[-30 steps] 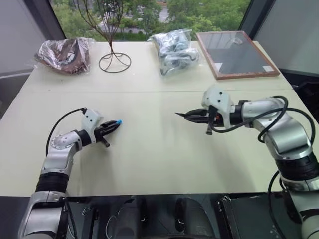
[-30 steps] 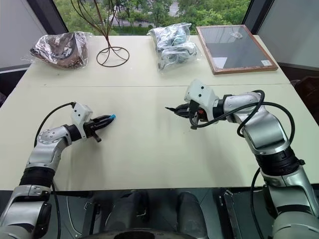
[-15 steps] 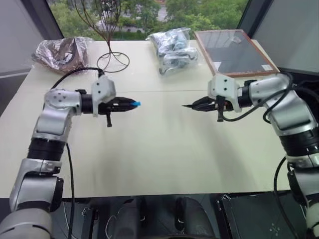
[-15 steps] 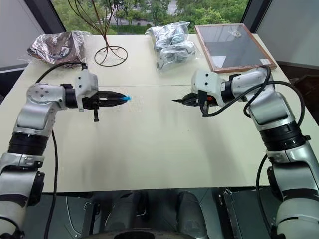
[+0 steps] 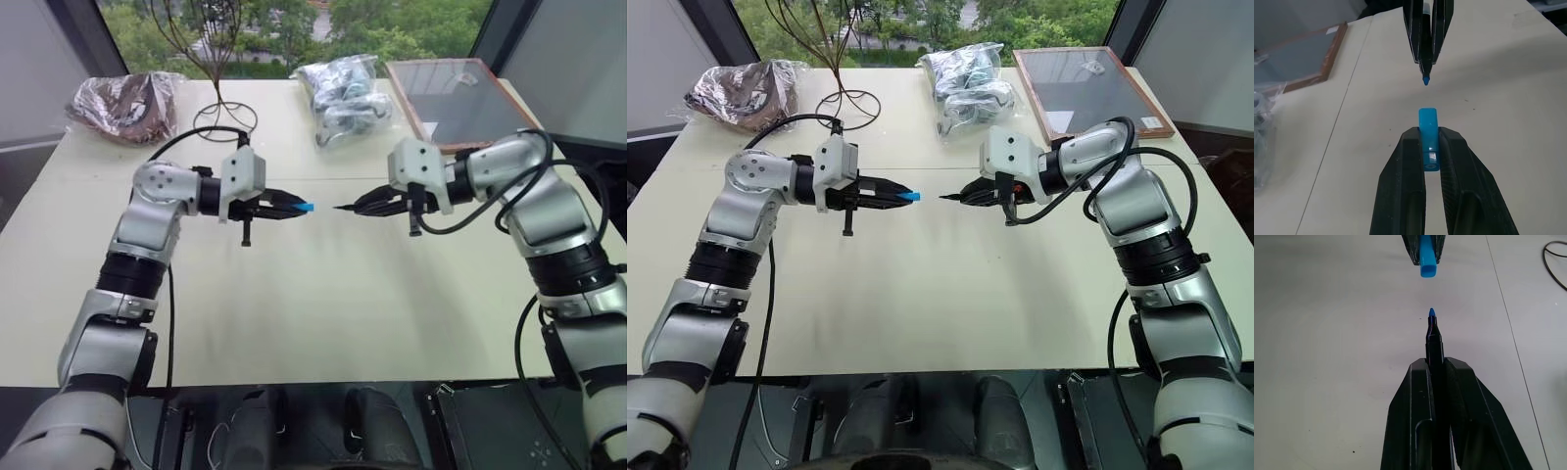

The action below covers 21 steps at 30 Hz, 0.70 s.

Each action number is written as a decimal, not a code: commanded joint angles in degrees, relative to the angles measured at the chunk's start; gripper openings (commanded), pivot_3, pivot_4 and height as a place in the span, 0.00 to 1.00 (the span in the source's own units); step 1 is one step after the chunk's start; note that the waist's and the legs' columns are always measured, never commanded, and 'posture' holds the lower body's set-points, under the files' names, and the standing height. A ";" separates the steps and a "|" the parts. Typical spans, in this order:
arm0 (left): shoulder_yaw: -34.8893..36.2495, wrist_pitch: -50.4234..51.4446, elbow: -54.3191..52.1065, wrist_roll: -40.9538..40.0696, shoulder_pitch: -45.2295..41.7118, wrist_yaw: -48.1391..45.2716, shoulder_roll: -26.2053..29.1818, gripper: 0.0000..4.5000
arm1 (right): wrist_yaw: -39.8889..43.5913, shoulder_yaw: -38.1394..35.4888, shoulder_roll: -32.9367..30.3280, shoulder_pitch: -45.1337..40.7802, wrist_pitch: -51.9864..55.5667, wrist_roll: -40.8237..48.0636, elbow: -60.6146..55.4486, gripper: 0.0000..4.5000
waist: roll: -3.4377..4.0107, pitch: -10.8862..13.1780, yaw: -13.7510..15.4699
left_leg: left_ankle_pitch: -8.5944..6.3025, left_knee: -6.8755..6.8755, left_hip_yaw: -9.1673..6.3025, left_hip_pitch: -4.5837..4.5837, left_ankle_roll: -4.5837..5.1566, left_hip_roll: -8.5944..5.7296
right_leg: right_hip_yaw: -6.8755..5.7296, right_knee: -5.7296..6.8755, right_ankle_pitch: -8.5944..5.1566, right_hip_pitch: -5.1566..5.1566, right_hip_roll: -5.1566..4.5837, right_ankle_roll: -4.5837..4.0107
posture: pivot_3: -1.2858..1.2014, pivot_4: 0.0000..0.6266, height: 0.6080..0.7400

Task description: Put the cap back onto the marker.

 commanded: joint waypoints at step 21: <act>-0.45 -2.72 0.85 1.16 -1.03 1.54 -3.41 0.01 | -1.63 -0.82 3.01 -1.34 2.55 0.78 -4.75 0.00 | 0.00 0.00 0.01 | 0.00 0.01 -0.02 0.00 0.00 0.00 | 0.00 0.02 0.00 0.00 0.00 0.00 | 0.52 0.24 1.00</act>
